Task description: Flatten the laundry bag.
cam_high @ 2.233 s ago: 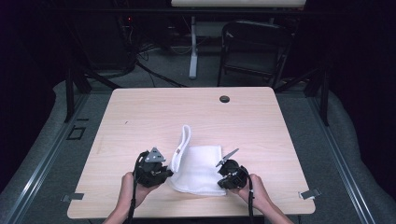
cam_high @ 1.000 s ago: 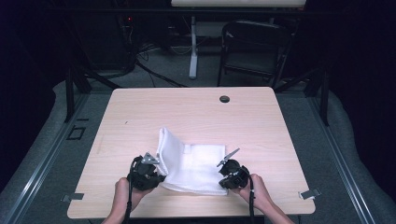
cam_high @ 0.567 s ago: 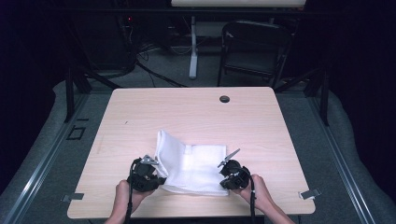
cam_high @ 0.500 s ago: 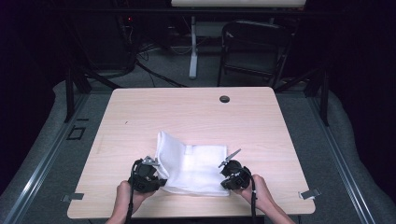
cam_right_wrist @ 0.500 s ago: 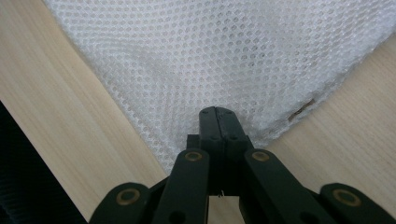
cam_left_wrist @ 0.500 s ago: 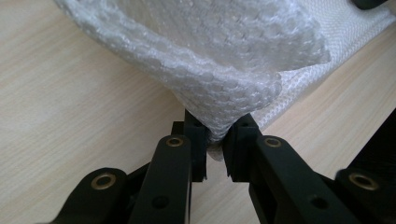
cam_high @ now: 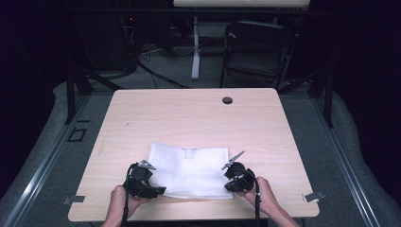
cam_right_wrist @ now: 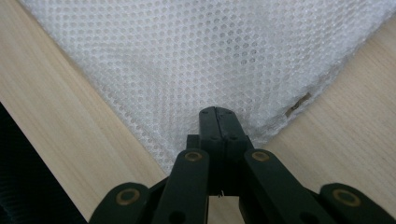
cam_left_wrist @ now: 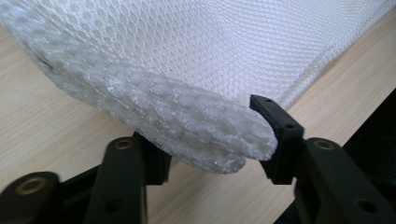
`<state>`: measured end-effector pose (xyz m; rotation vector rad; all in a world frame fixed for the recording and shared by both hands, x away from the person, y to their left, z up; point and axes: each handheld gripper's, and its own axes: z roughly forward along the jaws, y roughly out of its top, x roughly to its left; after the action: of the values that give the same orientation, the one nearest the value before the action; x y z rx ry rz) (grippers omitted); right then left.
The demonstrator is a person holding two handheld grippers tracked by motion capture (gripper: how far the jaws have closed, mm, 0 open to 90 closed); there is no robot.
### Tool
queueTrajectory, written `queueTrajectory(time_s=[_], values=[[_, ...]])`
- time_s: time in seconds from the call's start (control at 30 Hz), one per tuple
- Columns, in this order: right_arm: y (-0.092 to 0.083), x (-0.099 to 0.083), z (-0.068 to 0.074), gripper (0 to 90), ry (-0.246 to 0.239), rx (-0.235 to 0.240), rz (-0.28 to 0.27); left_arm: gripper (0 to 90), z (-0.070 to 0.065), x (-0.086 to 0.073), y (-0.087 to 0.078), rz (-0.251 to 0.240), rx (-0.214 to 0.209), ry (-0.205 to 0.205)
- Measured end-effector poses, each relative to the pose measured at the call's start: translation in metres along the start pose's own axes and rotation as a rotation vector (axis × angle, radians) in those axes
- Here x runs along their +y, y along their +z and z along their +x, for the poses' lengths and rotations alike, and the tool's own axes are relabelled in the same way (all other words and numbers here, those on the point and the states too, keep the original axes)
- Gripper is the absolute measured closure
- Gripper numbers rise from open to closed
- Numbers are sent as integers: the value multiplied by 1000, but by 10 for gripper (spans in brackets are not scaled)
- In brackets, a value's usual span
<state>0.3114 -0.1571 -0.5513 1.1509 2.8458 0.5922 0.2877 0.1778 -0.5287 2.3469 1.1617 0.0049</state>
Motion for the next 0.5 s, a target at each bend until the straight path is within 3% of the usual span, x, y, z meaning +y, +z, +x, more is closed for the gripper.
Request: queueTrajectory(time_s=[0.07,0.13,0.23,0.33,0.43,0.47,0.5], values=[[0,0,1,900,-3,-7,2,423,3,-5,-3,12,35,-1],[-1,-1,0,900,4,-5,5,374,6,-7,-5,16,30,-24],[-1,-1,-1,900,6,-10,8,327,17,-12,-14,-25,72,-77],[-1,-2,-1,900,13,-5,5,304,22,-15,-21,-63,81,-93],[-2,-2,-2,900,11,-11,7,292,20,-10,-26,-129,76,-70],[-3,-2,-3,900,8,-11,9,294,20,-10,-26,-129,76,-70],[-5,-3,-3,900,10,-13,-2,302,16,-6,-21,-115,58,-31]])
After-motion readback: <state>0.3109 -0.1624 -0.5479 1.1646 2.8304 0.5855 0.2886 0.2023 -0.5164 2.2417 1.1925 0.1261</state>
